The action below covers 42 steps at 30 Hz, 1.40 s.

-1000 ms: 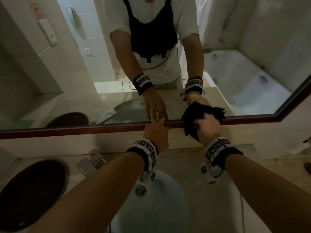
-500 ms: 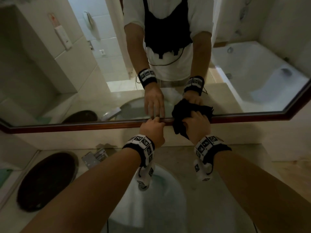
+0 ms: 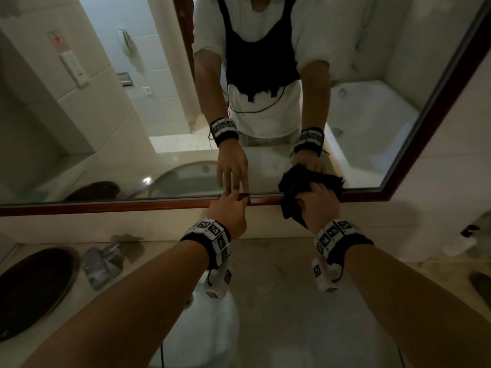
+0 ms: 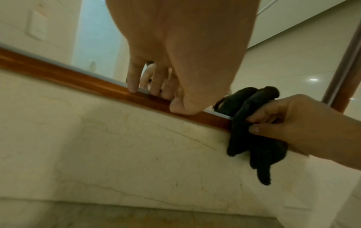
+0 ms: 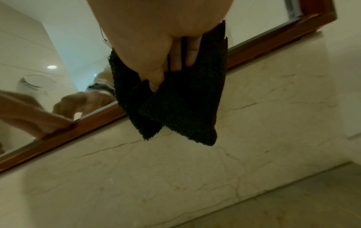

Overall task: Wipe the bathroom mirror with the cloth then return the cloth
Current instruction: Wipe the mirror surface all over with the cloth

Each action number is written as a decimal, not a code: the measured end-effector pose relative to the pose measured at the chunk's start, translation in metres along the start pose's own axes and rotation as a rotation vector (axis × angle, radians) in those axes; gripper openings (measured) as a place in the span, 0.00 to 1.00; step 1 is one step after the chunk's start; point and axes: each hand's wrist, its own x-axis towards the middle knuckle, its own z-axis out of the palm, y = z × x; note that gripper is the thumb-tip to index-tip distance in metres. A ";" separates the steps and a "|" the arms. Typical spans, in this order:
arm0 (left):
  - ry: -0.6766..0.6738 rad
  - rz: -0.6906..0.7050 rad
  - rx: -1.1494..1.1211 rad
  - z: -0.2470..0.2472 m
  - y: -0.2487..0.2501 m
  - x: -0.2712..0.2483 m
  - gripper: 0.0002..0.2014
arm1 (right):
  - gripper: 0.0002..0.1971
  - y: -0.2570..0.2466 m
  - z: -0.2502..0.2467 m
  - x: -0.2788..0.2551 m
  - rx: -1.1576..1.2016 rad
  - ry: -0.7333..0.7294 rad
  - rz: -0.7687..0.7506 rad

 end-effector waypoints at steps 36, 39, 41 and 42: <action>-0.037 -0.177 -0.024 0.001 0.021 0.014 0.19 | 0.03 0.074 -0.004 -0.006 0.120 0.198 -0.074; -0.038 -0.172 -0.020 0.004 0.021 0.014 0.21 | 0.03 0.036 0.012 0.004 0.121 0.047 -0.115; -0.055 -0.176 -0.015 0.004 0.022 0.014 0.21 | 0.04 0.011 0.020 0.010 0.046 -0.085 -0.101; -0.065 -0.180 -0.010 0.003 0.022 0.014 0.21 | 0.05 0.003 0.021 0.011 0.009 -0.104 -0.094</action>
